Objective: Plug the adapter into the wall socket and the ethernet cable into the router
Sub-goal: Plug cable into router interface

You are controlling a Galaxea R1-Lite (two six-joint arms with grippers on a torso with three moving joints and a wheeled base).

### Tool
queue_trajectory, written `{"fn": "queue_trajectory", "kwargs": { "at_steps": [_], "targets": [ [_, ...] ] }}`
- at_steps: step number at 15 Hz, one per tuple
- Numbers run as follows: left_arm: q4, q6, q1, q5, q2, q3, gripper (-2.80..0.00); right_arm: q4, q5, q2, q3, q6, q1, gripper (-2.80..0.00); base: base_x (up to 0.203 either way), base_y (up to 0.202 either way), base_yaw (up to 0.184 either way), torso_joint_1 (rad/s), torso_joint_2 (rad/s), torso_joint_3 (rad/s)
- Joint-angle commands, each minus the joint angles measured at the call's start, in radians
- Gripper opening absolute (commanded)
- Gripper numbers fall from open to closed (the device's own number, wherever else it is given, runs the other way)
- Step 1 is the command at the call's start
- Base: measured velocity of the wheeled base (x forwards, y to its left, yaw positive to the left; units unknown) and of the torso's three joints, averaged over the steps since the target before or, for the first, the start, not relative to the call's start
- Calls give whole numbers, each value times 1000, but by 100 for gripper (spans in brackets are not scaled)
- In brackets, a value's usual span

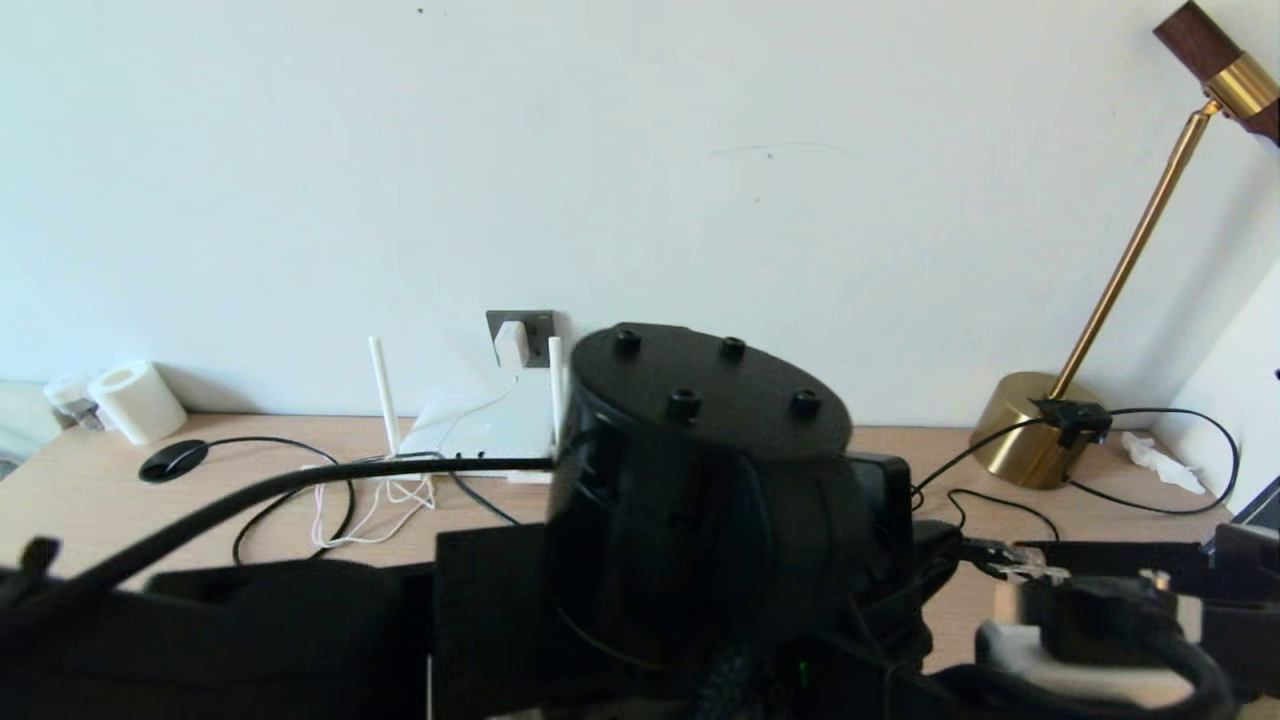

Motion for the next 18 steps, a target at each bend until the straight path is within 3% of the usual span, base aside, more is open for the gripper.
{"fn": "queue_trajectory", "kwargs": {
  "at_steps": [1, 11, 12, 18],
  "targets": [
    [-2, 8, -3, -2, 36, -14, -280, 0, 4, -2, 8, 1, 0, 0, 0, 0, 0, 0, 0, 0],
    [-8, 9, -6, -17, 32, -14, -280, -2, 2, -2, 18, 4, 0, 0, 0, 0, 0, 0, 0, 0],
    [-10, 9, -6, -17, 30, -14, -280, -2, 2, -2, 20, 4, 0, -280, 0, 0, 0, 0, 0, 0],
    [-13, 9, -7, -19, 24, -12, -280, -2, 2, 0, 20, 7, 0, -280, 0, 0, 0, 0, 0, 0]
  ]
}}
